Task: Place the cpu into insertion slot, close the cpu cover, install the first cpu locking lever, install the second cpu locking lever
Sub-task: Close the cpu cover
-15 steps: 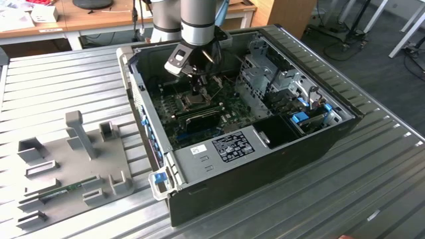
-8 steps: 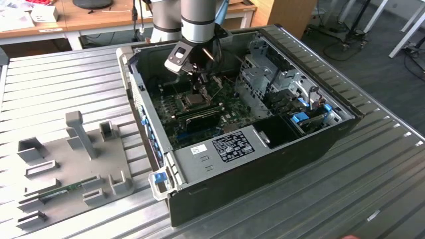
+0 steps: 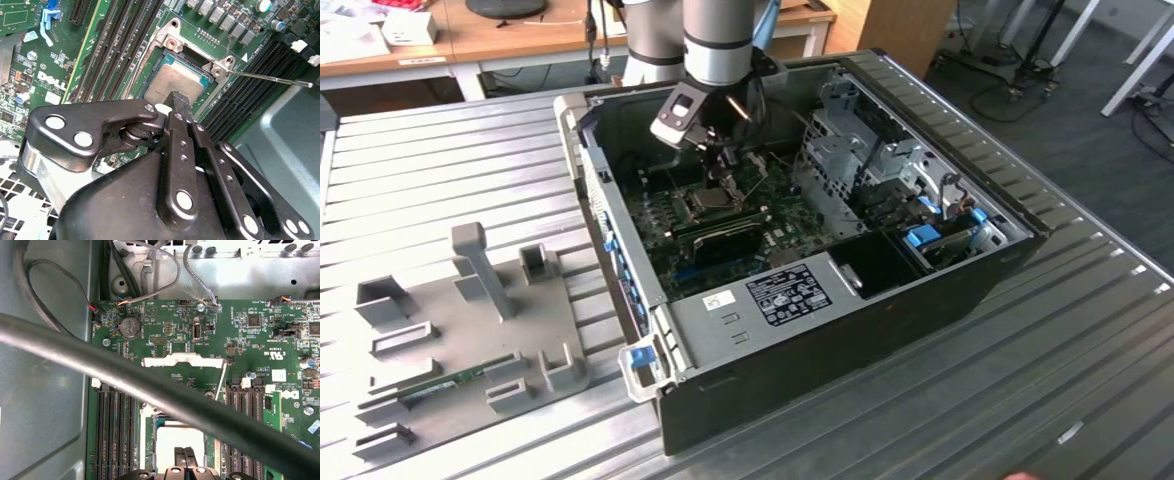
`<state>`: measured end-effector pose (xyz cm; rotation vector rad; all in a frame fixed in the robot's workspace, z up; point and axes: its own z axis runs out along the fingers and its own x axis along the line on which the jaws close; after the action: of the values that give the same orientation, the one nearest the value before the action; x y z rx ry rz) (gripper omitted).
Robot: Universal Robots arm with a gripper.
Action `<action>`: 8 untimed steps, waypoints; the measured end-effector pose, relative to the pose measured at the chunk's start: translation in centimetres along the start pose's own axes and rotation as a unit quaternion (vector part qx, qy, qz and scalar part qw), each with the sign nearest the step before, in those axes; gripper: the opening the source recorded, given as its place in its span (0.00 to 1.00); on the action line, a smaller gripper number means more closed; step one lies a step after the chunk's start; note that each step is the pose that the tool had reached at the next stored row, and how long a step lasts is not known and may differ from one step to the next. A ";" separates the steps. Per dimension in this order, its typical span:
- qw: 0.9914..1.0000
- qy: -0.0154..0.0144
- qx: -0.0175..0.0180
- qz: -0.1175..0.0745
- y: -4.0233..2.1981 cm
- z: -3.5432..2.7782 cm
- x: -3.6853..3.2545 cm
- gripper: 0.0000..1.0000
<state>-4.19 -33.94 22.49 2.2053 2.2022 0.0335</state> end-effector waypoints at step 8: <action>1.000 0.000 0.000 0.000 0.06 -1.37 0.01 0.10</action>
<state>-4.18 -33.94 23.86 2.2054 2.2023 0.0344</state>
